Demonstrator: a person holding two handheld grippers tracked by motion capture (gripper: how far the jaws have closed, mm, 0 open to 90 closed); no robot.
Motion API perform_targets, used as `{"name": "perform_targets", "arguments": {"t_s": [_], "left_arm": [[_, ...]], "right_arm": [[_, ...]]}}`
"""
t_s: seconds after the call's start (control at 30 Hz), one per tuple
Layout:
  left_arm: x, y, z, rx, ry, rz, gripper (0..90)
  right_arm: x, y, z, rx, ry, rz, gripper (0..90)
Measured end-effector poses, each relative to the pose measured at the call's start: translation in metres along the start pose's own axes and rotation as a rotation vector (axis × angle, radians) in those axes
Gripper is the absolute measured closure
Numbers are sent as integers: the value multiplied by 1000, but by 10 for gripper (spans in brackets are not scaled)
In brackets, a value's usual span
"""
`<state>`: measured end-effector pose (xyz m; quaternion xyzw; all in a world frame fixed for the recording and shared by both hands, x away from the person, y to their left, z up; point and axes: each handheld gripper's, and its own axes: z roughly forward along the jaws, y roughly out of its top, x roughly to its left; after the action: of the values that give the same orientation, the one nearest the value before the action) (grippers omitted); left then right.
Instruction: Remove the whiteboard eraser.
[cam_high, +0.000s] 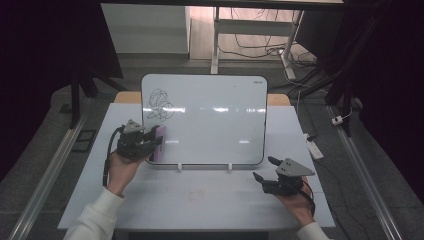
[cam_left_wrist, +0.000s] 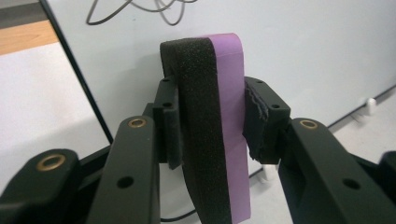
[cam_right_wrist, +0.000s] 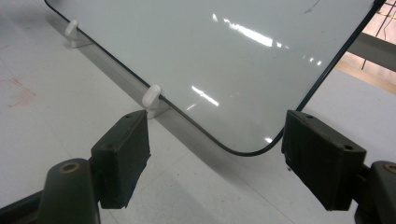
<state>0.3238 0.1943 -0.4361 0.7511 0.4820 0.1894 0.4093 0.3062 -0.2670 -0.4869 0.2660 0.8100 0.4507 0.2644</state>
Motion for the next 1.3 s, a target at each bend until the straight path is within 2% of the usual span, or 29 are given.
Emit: {"name": "perform_targets", "arguments": {"t_s": [0.13, 0.17, 0.23, 0.3, 0.33, 0.37, 0.5, 0.67, 0.77, 0.83, 0.97, 1.03, 1.17, 1.3], "left_arm": [[-6, -2, -5, -14, -50, 32, 603], [-8, -2, -7, -20, -68, 34, 603], [-11, -2, -8, -27, -97, 38, 603], [-15, -2, -8, -36, -130, 45, 603], [-17, -2, -7, -41, -149, 45, 602], [-19, -2, -7, -46, -168, 45, 602], [-28, -2, -3, -68, -237, 50, 602], [-39, -2, 1, -106, -303, 43, 602], [-46, -2, 4, -121, -301, 54, 602], [-50, -3, 6, -127, -304, 55, 602], [-59, -3, 12, -131, -323, 60, 602], [-63, -3, 14, -135, -333, 66, 602], [-71, -5, 17, -148, -359, 69, 602], [-78, -6, 20, -155, -360, 80, 602]], "right_arm": [[1, 2, -1, -10, 16, 6, 229], [3, 4, 0, -21, 40, 27, 230], [5, 6, 0, -27, 53, 33, 230], [11, 11, 1, -33, 73, 25, 229], [18, 17, 3, -45, 94, 15, 229], [18, 17, 3, -45, 94, 15, 229], [35, 28, 8, -59, 147, 14, 229], [48, 33, 17, -53, 173, 22, 229], [60, 40, 26, -50, 197, 44, 228], [63, 41, 28, -52, 206, 51, 228], [76, 49, 39, -57, 223, 68, 220], [84, 54, 47, -63, 251, 90, 218], [91, 59, 55, -62, 272, 92, 217], [101, 66, 64, -64, 290, 108, 216]]}}
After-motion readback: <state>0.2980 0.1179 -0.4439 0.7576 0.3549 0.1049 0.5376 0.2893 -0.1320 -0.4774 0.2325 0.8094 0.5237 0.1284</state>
